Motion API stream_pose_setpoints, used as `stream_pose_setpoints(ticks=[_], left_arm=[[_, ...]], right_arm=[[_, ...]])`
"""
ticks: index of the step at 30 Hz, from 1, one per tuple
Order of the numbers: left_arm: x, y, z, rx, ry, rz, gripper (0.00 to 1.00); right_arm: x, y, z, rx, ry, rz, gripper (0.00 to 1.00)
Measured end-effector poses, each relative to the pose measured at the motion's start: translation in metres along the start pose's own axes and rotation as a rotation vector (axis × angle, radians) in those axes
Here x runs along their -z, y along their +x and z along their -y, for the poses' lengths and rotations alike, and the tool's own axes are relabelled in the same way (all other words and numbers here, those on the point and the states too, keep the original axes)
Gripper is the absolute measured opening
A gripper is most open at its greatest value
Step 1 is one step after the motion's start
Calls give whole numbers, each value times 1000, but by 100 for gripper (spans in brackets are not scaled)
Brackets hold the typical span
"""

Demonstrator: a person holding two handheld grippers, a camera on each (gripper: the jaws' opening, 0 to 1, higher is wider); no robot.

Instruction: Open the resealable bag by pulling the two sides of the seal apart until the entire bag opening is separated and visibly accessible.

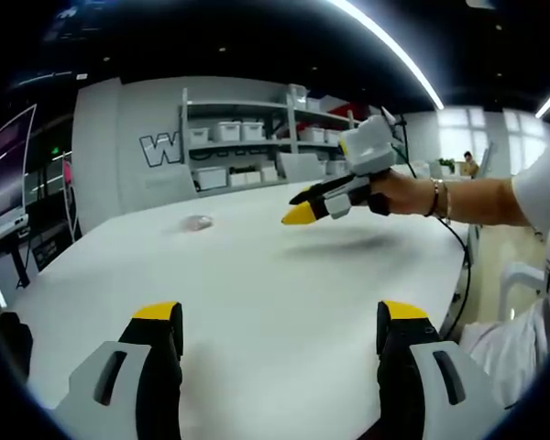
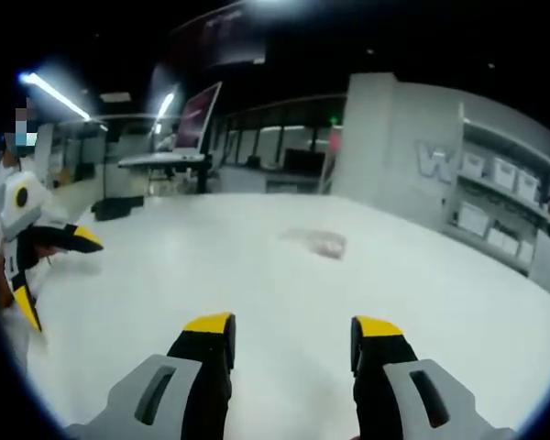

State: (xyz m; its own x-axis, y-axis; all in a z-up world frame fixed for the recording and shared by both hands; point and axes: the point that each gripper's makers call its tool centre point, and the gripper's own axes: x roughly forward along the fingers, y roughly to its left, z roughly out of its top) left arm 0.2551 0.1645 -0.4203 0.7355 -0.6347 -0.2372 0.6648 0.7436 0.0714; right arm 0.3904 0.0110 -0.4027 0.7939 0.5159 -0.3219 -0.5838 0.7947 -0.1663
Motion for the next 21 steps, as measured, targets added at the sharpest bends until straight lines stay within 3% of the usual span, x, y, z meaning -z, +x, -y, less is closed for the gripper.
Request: stream_pose_setpoints(ticks=[13,21], left_arm=[[0,0,0,-3,0,-1,86],[-3,-2,-2,-8,0,7,86]], right_arm=[[-6,31,17,12,-30,-6,46],[-8,37,15,1,-34,-1,44]])
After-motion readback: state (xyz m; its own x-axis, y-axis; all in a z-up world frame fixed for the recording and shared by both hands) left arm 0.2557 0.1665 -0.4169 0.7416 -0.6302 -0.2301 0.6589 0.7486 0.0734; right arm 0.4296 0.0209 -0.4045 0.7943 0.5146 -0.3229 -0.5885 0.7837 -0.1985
